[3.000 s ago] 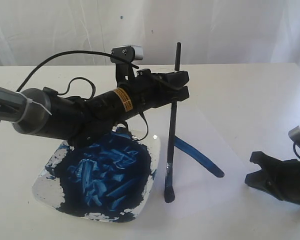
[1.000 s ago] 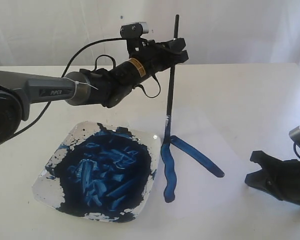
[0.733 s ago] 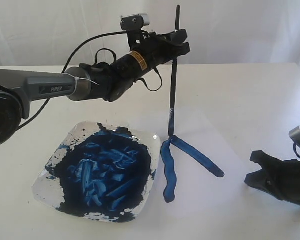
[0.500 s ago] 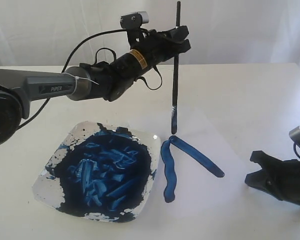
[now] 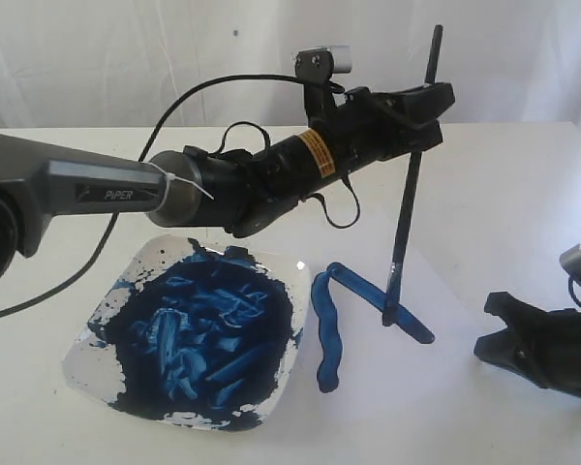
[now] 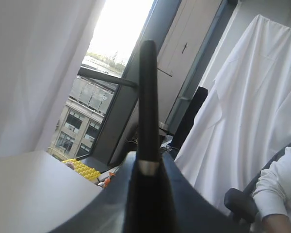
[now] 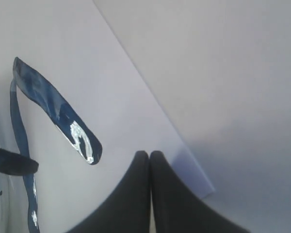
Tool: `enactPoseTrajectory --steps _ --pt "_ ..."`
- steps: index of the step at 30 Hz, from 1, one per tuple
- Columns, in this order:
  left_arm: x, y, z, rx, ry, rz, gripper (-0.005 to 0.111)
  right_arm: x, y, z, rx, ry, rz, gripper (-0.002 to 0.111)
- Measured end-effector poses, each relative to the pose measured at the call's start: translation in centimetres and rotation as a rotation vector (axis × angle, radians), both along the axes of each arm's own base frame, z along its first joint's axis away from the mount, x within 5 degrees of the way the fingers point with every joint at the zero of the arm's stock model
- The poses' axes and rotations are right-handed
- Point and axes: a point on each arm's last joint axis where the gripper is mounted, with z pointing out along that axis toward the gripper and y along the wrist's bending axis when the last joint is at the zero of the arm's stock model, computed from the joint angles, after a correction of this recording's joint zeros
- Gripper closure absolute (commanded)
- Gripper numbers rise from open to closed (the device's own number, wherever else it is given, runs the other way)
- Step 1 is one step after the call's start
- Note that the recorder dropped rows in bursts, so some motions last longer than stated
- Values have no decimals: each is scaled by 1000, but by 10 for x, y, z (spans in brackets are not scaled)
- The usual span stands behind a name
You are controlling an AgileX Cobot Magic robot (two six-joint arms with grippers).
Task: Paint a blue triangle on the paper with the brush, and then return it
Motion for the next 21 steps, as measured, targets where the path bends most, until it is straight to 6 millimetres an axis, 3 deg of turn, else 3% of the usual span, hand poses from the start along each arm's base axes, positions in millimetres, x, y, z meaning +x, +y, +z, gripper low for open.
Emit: enactPoseTrajectory --steps 10,21 --pt "-19 -15 2 -44 9 -23 107 0 0 0 0 0 0 108" --pt "-18 -21 12 -66 18 22 107 0 0 0 0 0 0 108"
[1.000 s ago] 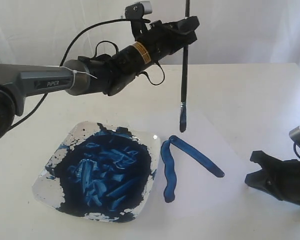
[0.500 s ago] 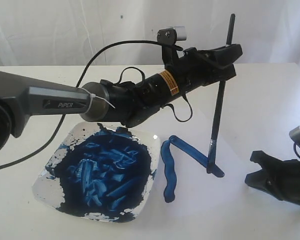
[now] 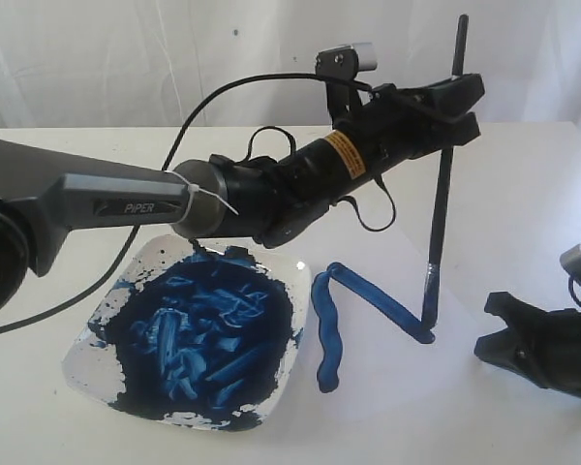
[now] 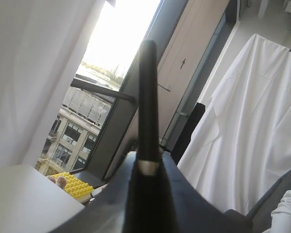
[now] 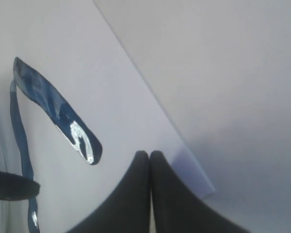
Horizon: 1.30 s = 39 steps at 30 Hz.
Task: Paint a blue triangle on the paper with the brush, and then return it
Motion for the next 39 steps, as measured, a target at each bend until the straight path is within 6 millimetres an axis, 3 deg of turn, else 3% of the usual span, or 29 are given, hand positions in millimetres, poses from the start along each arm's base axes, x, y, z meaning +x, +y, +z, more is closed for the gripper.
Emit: enactPoseTrajectory --steps 3,13,25,32,39 --pt "2 -2 0 14 11 13 107 0 0 0 0 0 0 108" --pt "7 -6 -30 75 46 31 107 0 0 0 0 0 0 108" --pt "9 -7 -26 50 43 36 107 0 0 0 0 0 0 108" --pt "12 -9 -43 73 61 37 107 0 0 0 0 0 0 108" --pt "12 -10 -46 79 64 36 107 0 0 0 0 0 0 108"
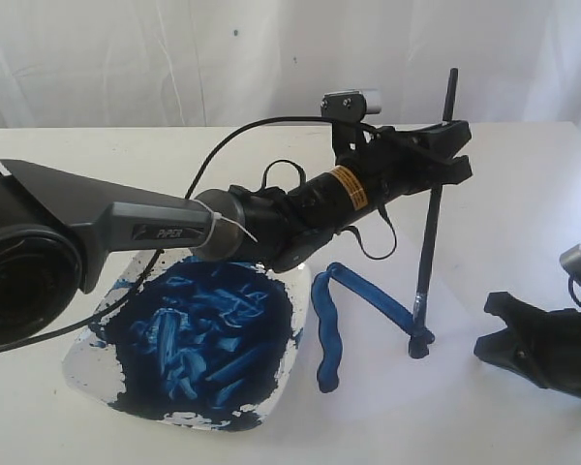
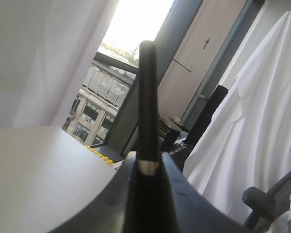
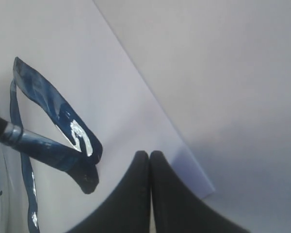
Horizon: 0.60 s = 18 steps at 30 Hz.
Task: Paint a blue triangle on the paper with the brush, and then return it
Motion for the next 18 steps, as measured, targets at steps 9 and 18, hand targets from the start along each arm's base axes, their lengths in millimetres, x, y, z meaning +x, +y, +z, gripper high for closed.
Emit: enactPoseTrajectory --steps 9,18 --pt "-2 -2 0 20 -21 -20 107 0 0 0 0 0 0 108" --pt "-2 -2 -1 26 -18 -38 107 0 0 0 0 0 0 108"
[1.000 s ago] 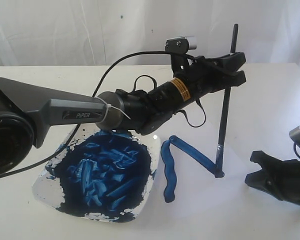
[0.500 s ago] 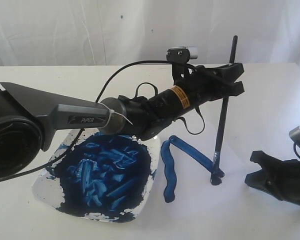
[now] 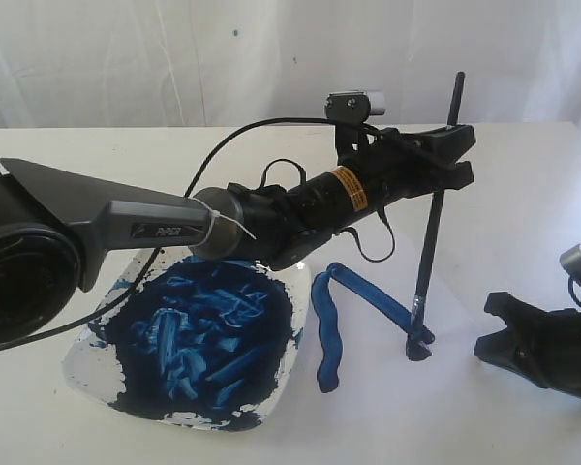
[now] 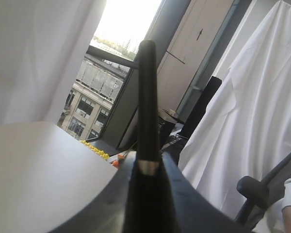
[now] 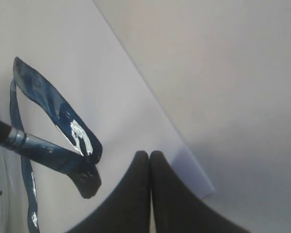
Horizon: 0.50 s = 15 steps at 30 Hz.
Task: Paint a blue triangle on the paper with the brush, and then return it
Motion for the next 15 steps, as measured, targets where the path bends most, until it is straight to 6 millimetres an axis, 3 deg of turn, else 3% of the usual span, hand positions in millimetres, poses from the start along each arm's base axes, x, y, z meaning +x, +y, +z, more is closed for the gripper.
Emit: enactPoseTrajectory --steps 6,15 --pt "2 7 -4 10 24 6 107 0 0 0 0 0 0 108" --pt "-5 42 -5 10 71 42 107 0 0 0 -1 0 2 108"
